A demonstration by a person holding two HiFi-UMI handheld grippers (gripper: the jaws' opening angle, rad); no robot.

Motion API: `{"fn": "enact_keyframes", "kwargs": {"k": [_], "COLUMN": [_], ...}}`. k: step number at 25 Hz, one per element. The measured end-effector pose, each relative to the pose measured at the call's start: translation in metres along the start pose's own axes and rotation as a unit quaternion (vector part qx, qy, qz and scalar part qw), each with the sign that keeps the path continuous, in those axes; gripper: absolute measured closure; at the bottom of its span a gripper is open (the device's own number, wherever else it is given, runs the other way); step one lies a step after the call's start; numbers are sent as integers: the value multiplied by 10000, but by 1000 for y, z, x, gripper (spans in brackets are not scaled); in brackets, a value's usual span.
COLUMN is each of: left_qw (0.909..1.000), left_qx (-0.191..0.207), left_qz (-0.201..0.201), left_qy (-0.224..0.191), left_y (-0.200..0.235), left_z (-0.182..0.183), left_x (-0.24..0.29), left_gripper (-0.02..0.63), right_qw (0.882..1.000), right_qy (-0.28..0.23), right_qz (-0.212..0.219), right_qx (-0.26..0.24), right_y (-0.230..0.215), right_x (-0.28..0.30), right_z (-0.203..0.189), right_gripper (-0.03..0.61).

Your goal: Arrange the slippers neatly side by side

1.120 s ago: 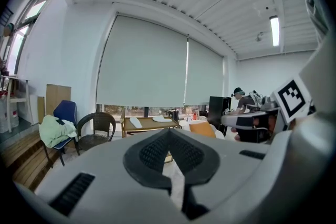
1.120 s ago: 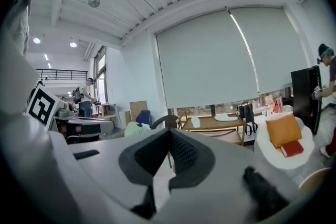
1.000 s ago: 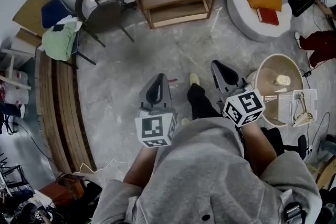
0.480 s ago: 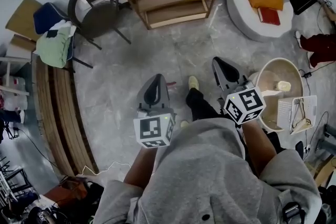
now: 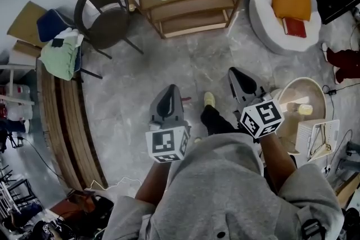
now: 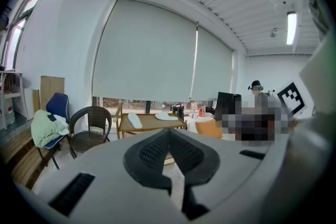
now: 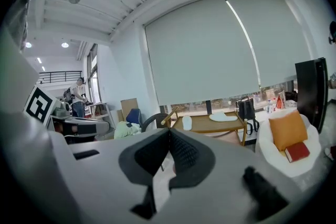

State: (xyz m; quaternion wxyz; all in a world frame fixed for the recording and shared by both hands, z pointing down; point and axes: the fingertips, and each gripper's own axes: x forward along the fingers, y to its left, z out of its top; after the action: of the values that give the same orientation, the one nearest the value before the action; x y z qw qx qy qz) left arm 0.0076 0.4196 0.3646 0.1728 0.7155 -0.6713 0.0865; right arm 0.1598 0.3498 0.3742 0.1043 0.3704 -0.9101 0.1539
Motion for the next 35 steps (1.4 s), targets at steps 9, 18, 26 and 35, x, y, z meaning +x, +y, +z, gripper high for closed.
{"fn": "enact_keyframes", "kwargs": {"k": [9,18,26,35], "left_qw": [9999,9995,9992,9994], "left_qx": [107,154,143,101], "left_qz": [96,252,374,310], "left_qy": [27,-70,-95,-116], "left_y": [-9,-14,-6,-4], "left_z": [27,48,56,58], "left_x": [65,114,127,141], "left_gripper": [598,598,598,598], "right_qw": [9999,9993,9987,9992], "right_qy": [-73,-138,-185,-195], "right_qz": [106,334,479,357], "right_qx": [32,-46,-29,-37], "right_y": [-55,-92,-98,-111], "right_x": [39,78,99,104], "right_z": [24,42,52,56], "right_gripper": [554,554,554,554]}}
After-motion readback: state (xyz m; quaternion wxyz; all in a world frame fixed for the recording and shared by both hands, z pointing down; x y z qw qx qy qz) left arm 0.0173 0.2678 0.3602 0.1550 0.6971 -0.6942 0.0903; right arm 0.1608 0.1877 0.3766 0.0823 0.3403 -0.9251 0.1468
